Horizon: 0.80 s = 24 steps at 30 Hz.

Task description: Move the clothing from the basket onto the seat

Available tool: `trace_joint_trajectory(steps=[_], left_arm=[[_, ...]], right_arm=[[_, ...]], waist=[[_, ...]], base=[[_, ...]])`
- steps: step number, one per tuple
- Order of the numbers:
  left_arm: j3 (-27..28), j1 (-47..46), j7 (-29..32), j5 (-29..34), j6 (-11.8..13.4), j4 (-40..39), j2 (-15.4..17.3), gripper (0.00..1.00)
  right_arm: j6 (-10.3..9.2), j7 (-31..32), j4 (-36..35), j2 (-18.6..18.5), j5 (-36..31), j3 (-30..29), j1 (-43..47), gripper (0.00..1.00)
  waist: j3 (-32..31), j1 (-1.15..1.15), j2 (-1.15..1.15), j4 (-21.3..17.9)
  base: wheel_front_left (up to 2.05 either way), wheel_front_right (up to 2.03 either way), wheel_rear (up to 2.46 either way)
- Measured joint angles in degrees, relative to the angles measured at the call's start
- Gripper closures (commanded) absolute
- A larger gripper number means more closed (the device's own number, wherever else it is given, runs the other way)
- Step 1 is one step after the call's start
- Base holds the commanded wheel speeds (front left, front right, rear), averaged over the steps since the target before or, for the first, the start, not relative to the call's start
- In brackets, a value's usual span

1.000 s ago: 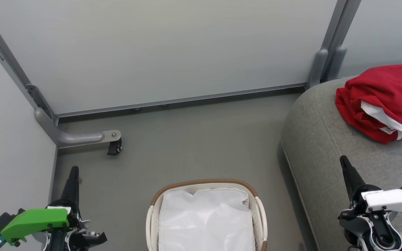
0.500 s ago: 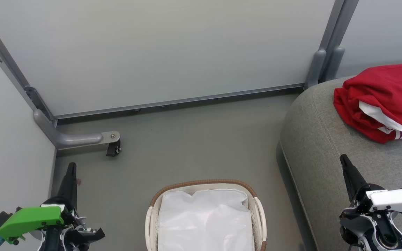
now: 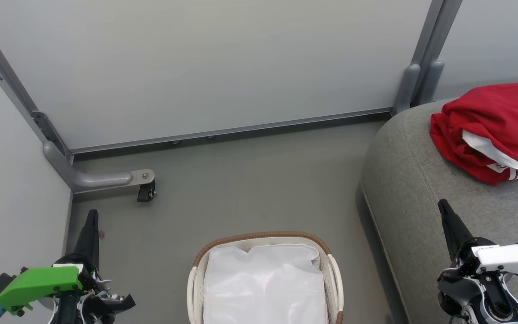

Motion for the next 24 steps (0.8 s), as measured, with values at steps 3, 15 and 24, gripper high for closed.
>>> trace_joint_trajectory(steps=[3, 15, 24], left_arm=[[0.0, 0.0, 0.0, 0.0, 0.0, 0.0, 0.0, 1.00], [0.0, 0.0, 0.0, 0.0, 0.0, 0.0, 0.0, 1.00], [0.0, 0.0, 0.0, 0.0, -0.1, 0.0, 0.0, 1.00]], right_arm=[[0.00, 0.0, 0.0, 0.0, 0.0, 0.0, 0.0, 1.00], [0.00, 0.0, 0.0, 0.0, 0.0, 0.0, 0.0, 1.00], [0.00, 0.0, 0.0, 0.0, 0.0, 0.0, 0.0, 1.00]], waist=[[0.0, 0.00, 0.00, 0.0], [0.0, 0.00, 0.00, 0.0], [0.0, 0.00, 0.00, 0.0]], base=[[0.00, 0.00, 0.00], [0.00, 0.00, 0.00], [0.00, 0.00, 0.00]])
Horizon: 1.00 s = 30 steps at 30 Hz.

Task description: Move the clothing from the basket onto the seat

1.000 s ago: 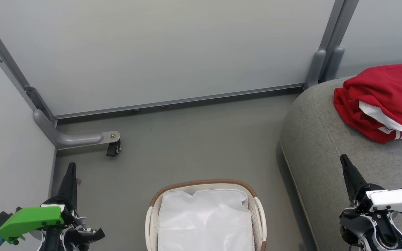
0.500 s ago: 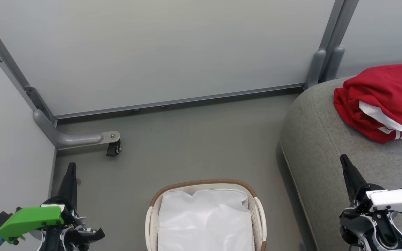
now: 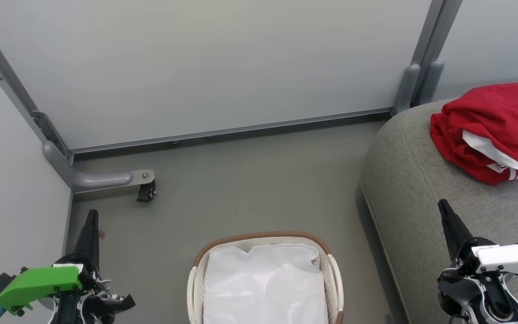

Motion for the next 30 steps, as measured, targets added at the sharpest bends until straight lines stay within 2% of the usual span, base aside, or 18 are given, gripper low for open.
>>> trace_joint_trajectory(steps=[30], left_arm=[[0.0, 0.0, 0.0, 0.0, 0.0, 0.0, 0.0, 1.00]], right_arm=[[0.00, 0.0, 0.0, 0.0, 0.0, 0.0, 0.0, 1.00]], waist=[[0.0, 0.00, 0.00, 0.0]], base=[[0.00, 0.00, 0.00]])
